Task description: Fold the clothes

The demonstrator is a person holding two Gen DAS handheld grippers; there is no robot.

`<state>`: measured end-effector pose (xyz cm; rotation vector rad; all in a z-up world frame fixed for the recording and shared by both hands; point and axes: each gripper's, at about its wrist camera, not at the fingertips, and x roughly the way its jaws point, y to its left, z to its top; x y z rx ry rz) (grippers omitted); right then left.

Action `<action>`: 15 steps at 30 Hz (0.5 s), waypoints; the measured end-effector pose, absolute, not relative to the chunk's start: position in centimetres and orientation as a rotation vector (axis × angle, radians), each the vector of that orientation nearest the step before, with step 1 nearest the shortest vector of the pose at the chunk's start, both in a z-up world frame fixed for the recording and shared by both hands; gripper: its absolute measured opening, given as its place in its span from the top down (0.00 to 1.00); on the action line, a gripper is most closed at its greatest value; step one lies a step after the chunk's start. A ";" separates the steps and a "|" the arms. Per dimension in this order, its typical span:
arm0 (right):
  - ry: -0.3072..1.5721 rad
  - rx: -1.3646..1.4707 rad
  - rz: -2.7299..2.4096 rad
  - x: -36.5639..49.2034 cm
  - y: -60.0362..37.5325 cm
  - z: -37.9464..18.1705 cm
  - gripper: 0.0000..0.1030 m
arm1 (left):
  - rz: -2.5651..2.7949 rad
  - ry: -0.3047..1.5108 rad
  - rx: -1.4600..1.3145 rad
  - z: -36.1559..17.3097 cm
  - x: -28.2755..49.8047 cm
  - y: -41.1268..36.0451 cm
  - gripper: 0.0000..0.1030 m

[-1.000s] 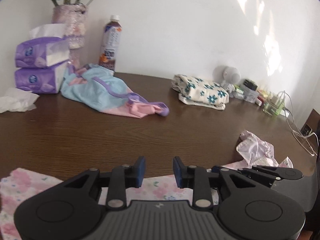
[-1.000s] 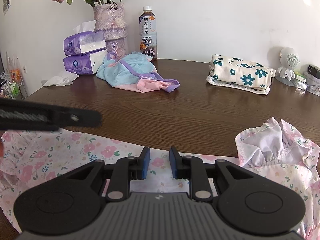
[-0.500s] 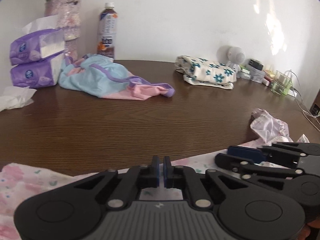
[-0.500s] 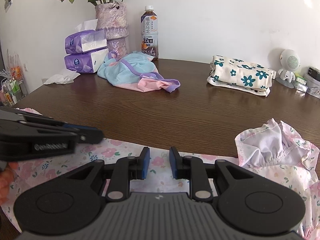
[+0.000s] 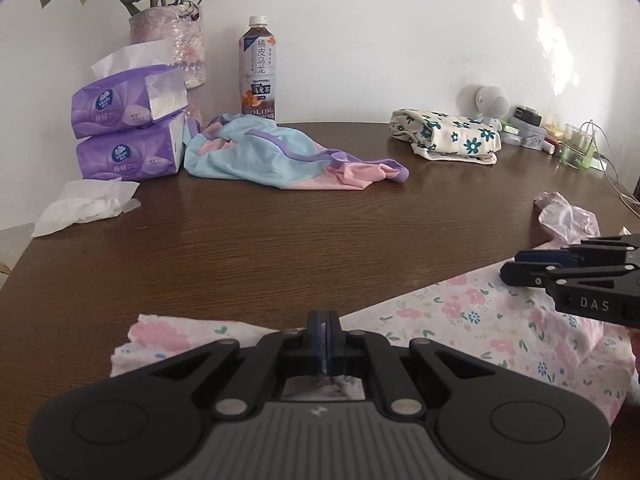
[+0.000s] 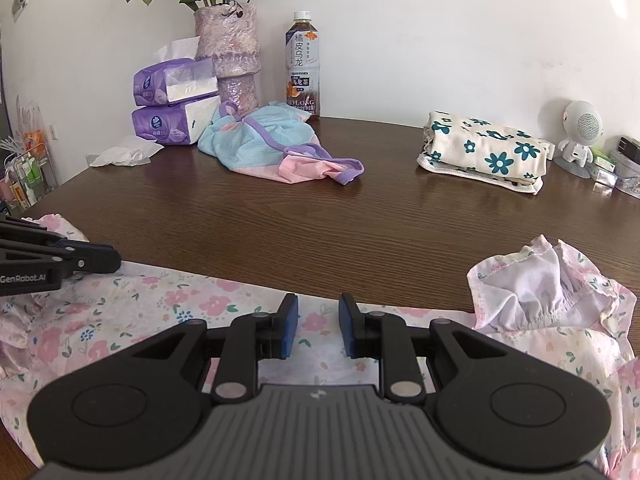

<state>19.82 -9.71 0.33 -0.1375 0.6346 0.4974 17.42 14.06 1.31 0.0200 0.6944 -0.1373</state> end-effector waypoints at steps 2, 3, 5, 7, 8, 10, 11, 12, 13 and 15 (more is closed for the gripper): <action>0.634 -0.138 0.497 19.8 -9.7 0.3 0.79 | -0.144 0.682 0.032 1.3 17.0 14.1 0.97; 0.634 -0.138 0.497 19.8 -9.7 0.3 0.79 | -0.145 0.674 0.038 1.3 16.8 14.2 0.97; 0.635 -0.137 0.497 19.8 -9.7 0.3 0.79 | -0.139 0.658 0.032 1.2 16.3 14.6 0.96; 0.634 -0.138 0.497 19.8 -9.7 0.3 0.79 | -0.122 0.650 0.020 1.1 15.9 15.3 0.96; 0.635 -0.138 0.497 19.8 -9.7 0.3 0.79 | -0.109 0.651 0.011 1.0 15.8 15.8 0.96; 0.635 -0.138 0.497 19.8 -9.7 0.3 0.79 | -0.083 0.651 -0.008 1.0 15.5 16.8 0.96; 0.635 -0.138 0.497 19.8 -9.7 0.3 0.79 | -0.069 0.651 -0.020 1.0 15.3 17.5 0.96; 0.635 -0.138 0.497 19.8 -9.7 0.3 0.79 | -0.054 0.651 -0.031 1.1 15.2 18.2 0.96; 0.635 -0.138 0.497 19.8 -9.7 0.3 0.79 | -0.042 0.650 -0.041 1.1 15.0 18.9 0.96; 0.635 -0.138 0.497 19.8 -9.7 0.3 0.79 | -0.021 0.648 -0.059 1.2 14.5 20.2 0.96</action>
